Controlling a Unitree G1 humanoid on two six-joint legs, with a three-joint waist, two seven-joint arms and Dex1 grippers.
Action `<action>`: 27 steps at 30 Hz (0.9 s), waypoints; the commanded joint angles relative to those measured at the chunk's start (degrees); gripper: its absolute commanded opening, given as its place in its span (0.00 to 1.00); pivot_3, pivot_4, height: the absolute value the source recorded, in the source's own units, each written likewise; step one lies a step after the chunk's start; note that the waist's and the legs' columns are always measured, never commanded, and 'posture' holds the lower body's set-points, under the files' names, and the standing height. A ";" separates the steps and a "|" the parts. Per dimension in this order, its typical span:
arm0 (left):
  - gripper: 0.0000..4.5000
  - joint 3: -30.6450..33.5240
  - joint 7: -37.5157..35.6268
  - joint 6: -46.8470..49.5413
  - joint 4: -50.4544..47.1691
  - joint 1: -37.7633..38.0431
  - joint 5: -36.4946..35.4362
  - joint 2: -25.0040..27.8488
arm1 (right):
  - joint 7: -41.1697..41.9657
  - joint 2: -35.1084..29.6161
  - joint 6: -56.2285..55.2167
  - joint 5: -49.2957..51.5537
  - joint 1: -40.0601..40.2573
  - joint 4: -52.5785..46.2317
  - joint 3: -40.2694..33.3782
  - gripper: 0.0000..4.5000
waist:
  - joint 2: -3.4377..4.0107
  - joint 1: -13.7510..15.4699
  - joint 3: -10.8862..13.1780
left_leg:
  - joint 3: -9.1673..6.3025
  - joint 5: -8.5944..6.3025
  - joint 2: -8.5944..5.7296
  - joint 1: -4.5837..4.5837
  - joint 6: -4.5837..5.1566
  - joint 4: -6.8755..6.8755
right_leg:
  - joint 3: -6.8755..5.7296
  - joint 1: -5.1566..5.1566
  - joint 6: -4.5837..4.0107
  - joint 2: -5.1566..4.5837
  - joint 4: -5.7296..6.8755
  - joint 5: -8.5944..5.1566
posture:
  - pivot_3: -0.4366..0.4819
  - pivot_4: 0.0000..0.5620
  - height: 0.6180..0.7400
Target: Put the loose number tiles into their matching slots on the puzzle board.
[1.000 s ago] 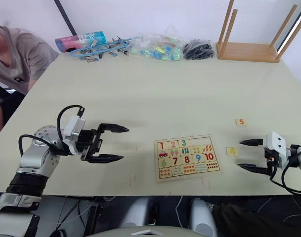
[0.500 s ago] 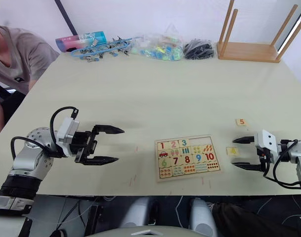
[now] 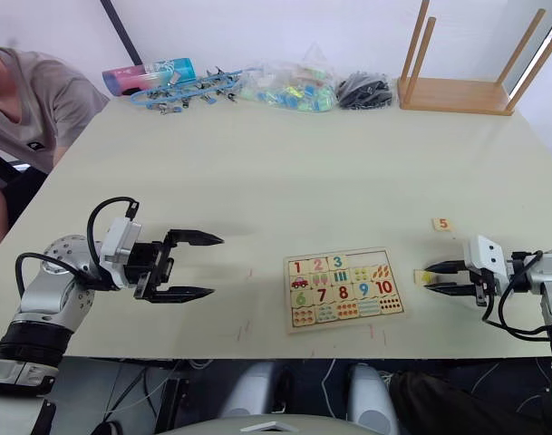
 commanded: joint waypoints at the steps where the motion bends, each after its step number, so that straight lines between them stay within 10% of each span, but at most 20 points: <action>1: 1.00 0.23 -1.78 -1.48 0.40 -0.15 -1.43 0.86 | -1.26 -1.76 3.08 1.56 0.16 -4.82 -1.76 0.20 | 0.07 0.01 0.04 | 0.01 0.00 0.01 -0.01 0.00 0.00 | 0.00 -0.01 0.00 0.00 0.00 0.00 | 0.48 0.27 1.00; 27: 1.00 3.39 -1.78 -3.03 1.58 1.89 -0.64 -1.41 | -11.33 -3.91 42.75 -2.20 -12.24 -40.70 12.37 0.20 | 0.26 0.31 0.20 | 0.12 -0.01 0.09 -0.13 0.02 0.02 | 0.04 -0.23 -0.02 0.03 0.10 0.02 | 0.48 0.27 1.00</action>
